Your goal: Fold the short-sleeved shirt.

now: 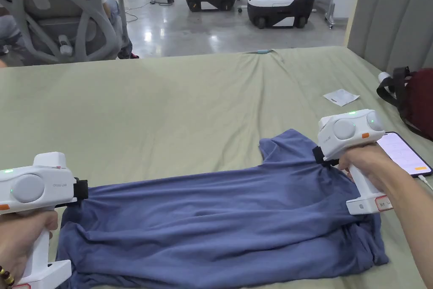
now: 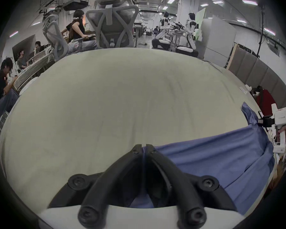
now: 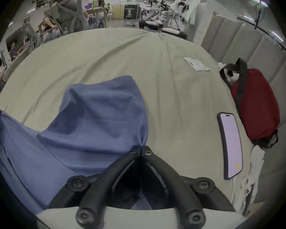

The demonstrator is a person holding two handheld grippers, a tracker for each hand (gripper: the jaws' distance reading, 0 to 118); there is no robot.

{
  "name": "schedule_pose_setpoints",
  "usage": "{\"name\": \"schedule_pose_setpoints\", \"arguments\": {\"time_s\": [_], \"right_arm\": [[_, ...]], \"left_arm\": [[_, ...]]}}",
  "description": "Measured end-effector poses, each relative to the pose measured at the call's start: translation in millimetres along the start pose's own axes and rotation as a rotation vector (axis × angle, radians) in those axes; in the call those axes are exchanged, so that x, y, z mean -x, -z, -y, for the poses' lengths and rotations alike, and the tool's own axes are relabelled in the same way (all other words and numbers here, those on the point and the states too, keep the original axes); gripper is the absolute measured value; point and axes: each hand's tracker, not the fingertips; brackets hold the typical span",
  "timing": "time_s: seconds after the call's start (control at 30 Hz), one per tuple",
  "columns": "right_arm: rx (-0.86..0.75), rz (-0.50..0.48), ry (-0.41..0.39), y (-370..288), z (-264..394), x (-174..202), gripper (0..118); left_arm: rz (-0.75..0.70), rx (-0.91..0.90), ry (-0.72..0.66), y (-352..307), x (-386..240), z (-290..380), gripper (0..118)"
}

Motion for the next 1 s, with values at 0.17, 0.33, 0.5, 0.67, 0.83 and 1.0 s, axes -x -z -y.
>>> {"name": "schedule_pose_setpoints", "arguments": {"time_s": [0.17,0.33,0.5,0.67,0.83,1.0], "right_arm": [[-0.138,-0.029,0.018,-68,9,0,0],[-0.303,-0.025,0.023,-158,60,-8,0],[-0.333,-0.072,0.024,-205,152,-14,0],[-0.156,-0.1,0.001,-175,220,-10,0],[-0.037,-0.05,-0.05,-115,238,7,0],[-0.059,-0.024,0.0,-111,231,-4,0]], "left_arm": [[0.031,-0.075,0.014,-52,1,-2,2],[0.085,-0.145,0.035,-124,8,28,2],[0.091,-0.126,0.054,-157,17,88,2],[0.079,-0.002,0.063,-139,19,135,2],[0.052,0.051,0.064,-105,10,154,2],[0.037,0.029,0.027,-106,8,153,2]]}}
